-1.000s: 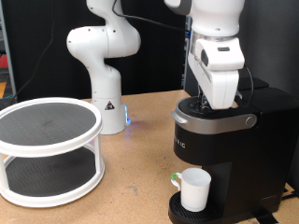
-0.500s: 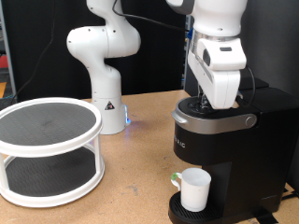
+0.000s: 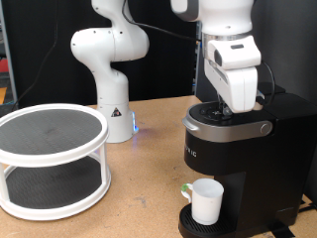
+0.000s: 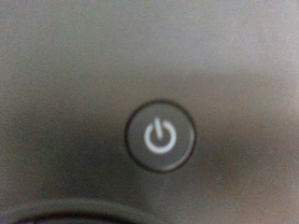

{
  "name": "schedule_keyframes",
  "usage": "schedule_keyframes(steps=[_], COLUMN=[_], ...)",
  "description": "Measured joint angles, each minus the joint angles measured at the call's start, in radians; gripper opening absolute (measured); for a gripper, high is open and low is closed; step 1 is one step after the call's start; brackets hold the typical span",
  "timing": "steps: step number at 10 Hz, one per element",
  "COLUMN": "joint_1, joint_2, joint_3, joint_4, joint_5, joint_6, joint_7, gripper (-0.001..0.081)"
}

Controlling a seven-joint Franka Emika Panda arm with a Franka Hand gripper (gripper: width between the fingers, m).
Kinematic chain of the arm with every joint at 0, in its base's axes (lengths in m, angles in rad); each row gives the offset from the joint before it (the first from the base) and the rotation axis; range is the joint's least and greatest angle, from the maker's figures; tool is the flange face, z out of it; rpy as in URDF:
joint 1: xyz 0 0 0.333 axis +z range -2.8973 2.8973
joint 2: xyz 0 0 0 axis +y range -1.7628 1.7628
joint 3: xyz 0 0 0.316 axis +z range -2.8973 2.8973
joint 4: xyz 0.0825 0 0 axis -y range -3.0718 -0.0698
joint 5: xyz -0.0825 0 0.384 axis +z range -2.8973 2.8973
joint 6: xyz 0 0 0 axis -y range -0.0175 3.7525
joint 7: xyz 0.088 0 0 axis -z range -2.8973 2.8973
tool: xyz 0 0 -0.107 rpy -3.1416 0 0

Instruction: Make a cup of coffee with the keurig machine

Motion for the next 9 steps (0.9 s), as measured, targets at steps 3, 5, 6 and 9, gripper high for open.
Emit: schedule_keyframes(steps=[3,5,6,9], joint_1=[-0.002,-0.002,-0.003,-0.006], joint_2=[-0.039,-0.067,-0.082,-0.123], joint_3=[-0.005,-0.015,-0.024,-0.056], joint_4=[-0.051,-0.060,-0.062,-0.066], joint_5=[0.071,0.086,0.093,0.096], joint_6=[0.054,0.064,0.062,0.004], joint_7=[-0.046,-0.055,-0.071,-0.133], gripper=[0.0005,0.0005,0.0005,0.0005])
